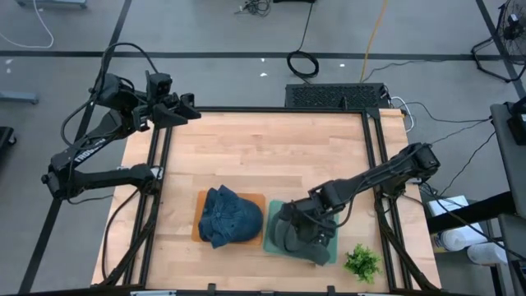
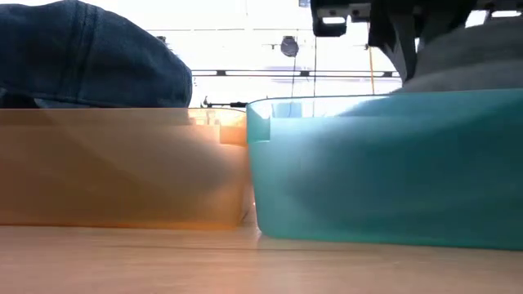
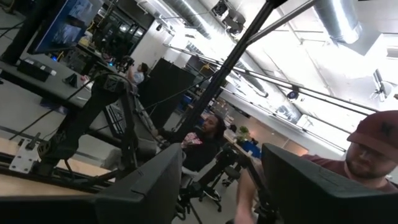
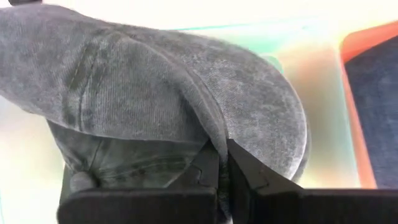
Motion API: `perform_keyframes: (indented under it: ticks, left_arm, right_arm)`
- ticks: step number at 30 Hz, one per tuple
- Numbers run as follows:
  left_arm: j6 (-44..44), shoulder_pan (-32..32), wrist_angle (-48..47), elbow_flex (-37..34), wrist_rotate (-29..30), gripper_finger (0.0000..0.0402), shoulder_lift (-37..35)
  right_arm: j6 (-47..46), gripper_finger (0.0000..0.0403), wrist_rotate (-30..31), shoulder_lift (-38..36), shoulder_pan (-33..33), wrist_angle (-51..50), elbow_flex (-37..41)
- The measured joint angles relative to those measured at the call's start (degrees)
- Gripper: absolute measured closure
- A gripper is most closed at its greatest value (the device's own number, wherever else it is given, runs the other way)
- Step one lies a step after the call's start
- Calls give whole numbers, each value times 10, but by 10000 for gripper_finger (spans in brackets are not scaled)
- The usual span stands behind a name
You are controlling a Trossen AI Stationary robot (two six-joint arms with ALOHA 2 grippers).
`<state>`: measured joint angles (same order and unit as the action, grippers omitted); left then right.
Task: Pick & Place hat
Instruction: Put the gray cap into the blue green bin, then return to Home Position
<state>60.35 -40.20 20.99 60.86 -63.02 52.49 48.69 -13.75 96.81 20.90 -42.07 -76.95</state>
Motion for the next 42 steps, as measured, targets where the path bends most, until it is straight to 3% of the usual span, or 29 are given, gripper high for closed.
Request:
perform_keyframes:
  ticks: [13,21,30,36,42]
  left_arm:
    - [13,5,0,0,0,172,0]
    - [13,10,0,0,-2,172,0]
    - [-10,10,0,0,-2,172,0]
    - [-28,10,1,0,0,172,0]
    - [-65,13,0,0,-2,172,-1]
  right_arm:
    - [-29,394,1,0,-28,94,52]
    - [-114,304,2,-15,-28,76,56]
    - [-190,201,4,-104,-29,70,56]
    - [-268,181,7,-170,-31,111,56]
    - [-396,187,78,-226,-32,229,55]
